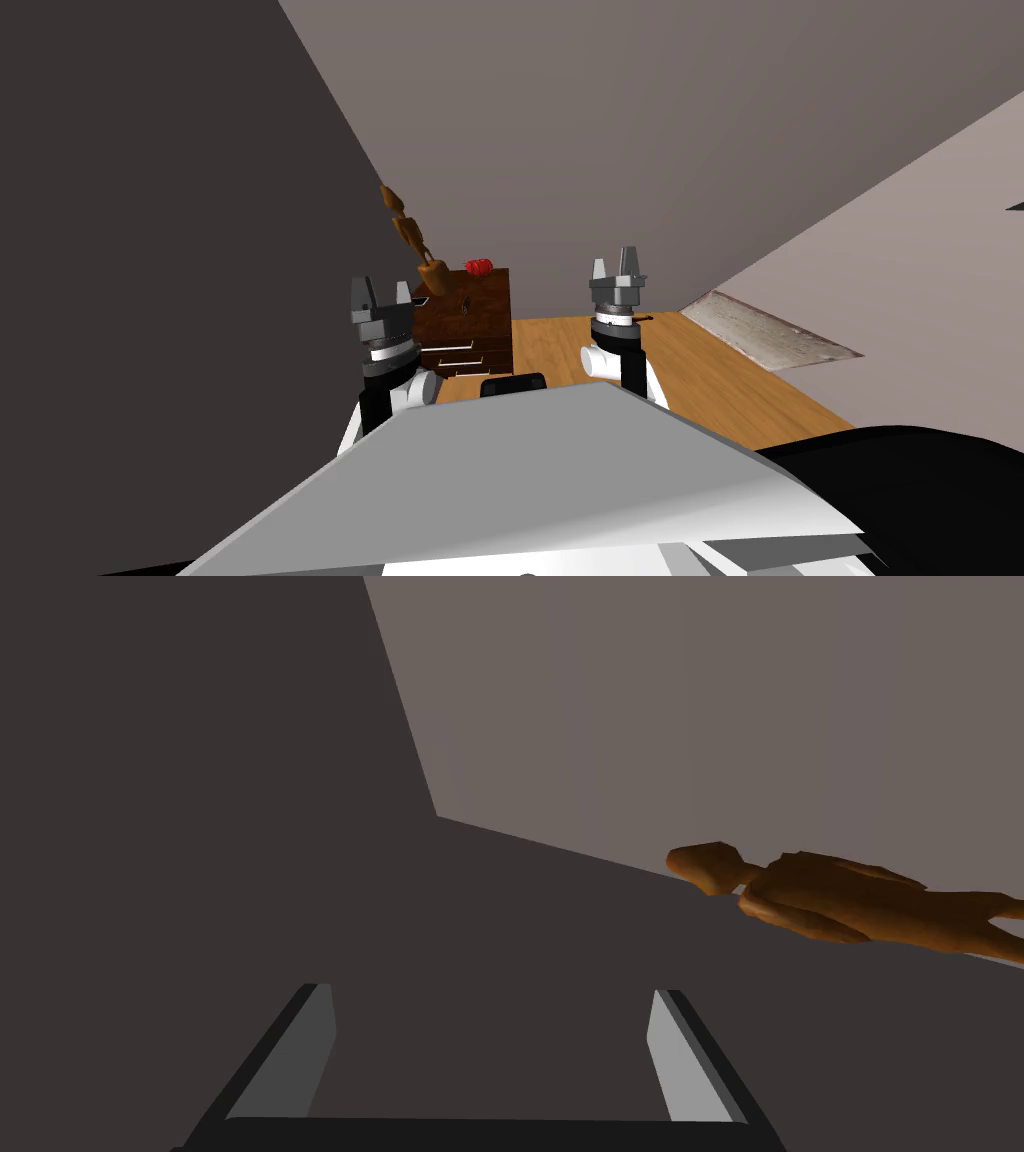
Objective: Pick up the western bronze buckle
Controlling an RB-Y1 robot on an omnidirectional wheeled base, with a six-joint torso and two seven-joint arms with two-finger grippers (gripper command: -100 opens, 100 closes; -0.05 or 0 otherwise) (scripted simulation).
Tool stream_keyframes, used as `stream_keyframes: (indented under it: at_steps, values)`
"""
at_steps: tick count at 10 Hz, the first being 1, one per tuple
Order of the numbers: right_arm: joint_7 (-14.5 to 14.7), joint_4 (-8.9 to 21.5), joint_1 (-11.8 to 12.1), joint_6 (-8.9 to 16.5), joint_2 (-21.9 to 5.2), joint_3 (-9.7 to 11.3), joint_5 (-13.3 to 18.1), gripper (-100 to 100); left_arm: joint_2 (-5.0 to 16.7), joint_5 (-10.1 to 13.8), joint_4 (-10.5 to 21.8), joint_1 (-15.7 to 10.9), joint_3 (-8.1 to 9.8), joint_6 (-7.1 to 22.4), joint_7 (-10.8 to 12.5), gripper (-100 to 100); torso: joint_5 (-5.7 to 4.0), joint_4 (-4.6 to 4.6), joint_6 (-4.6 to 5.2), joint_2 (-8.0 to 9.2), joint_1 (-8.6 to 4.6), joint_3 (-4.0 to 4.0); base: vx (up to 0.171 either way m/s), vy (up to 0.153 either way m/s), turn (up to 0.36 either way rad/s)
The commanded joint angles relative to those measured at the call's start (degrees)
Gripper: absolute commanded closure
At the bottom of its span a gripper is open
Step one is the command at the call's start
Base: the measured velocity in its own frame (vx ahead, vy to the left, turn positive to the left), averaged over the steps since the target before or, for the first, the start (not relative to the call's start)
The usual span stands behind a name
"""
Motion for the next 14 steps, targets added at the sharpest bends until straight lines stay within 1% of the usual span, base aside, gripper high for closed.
stream_keyframes:
  at_steps: [1, 3, 6, 7, 8, 9, 10, 11, 12, 13, 14]
  values:
    - [0.0, 0.0, 0.0, 0.0, 0.0, 0.0, 0.0, 0, 1.6, 0.1, 0.3, 0.9, 0.69, 0.2, 0.2, -100, 0.00, 0.00, 0.00, 0.00, 0.00, 0.00, -0.010, -0.024, -0.002]
    - [0.0, 0.0, 0.0, 0.0, 0.0, 0.0, 0.0, 0, 4.6, 0.3, 1.1, 3.1, 2.28, 0.6, 0.7, -100, -0.03, 0.02, -0.01, 0.09, -0.15, 0.05, -0.035, -0.064, 0.002]
    - [0.0, 0.0, 0.0, 0.0, 0.0, 0.0, 0.0, 0, 10.1, 0.6, 3.1, 7.8, 6.07, 1.7, 2.0, -100, -0.08, 0.05, -0.01, 0.21, -0.34, 0.12, -0.052, -0.101, 0.003]
    - [0.0, 0.0, 0.0, 0.0, 0.0, 0.0, 0.0, 0, 11.0, 0.6, 3.1, 8.2, 6.07, 1.7, 2.0, -100, -0.09, 0.05, -0.01, 0.24, -0.37, 0.14, -0.035, -0.085, 0.006]
    - [0.0, 0.0, 0.0, 0.0, 0.0, 0.0, 0.0, 0, 13.1, 0.8, 3.9, 10.3, 7.62, 2.1, 2.5, -100, -0.08, 0.05, 0.00, 0.18, -0.33, 0.11, -0.029, -0.093, -0.002]
    - [0.0, 0.0, 0.0, 0.0, 0.0, 0.0, 0.0, 0, 13.5, 0.8, 3.9, 10.3, 7.62, 2.1, 2.5, -100, -0.07, 0.03, 0.00, 0.14, -0.33, 0.08, -0.014, -0.071, 0.004]
    - [0.0, 0.0, 0.0, 0.0, 0.0, 0.0, 0.0, 0, 15.8, 1.0, 4.7, 12.5, 9.30, 2.5, 3.1, -100, -0.07, 0.03, 0.00, 0.09, -0.27, 0.06, -0.020, -0.076, -0.001]
    - [0.0, 0.0, 0.0, 0.0, 0.0, 0.0, 0.0, 0, 16.2, 1.0, 4.7, 12.6, 9.30, 2.5, 3.1, -100, -0.06, 0.02, 0.00, 0.10, -0.27, 0.06, -0.027, -0.060, 0.007]
    - [0.0, 0.0, 0.0, 0.0, 0.0, 0.0, 0.0, 0, 18.5, 1.1, 5.7, 15.1, 11.07, 3.0, 3.7, -100, -0.06, 0.03, 0.00, 0.11, -0.23, 0.07, -0.035, -0.083, -0.005]
    - [0.0, 0.0, 0.0, 0.0, 0.0, 0.0, 0.0, 0, 19.1, 1.1, 5.7, 15.1, 11.07, 3.0, 3.7, -100, -0.07, 0.03, -0.01, 0.16, -0.29, 0.09, -0.026, -0.076, 0.012]
    - [0.0, 0.0, 0.0, 0.0, 0.0, 0.0, 0.0, 0, 21.5, 1.3, 6.7, 17.6, 12.94, 3.5, 4.4, -100, -0.07, 0.03, 0.01, 0.12, -0.27, 0.07, -0.018, -0.095, -0.004]
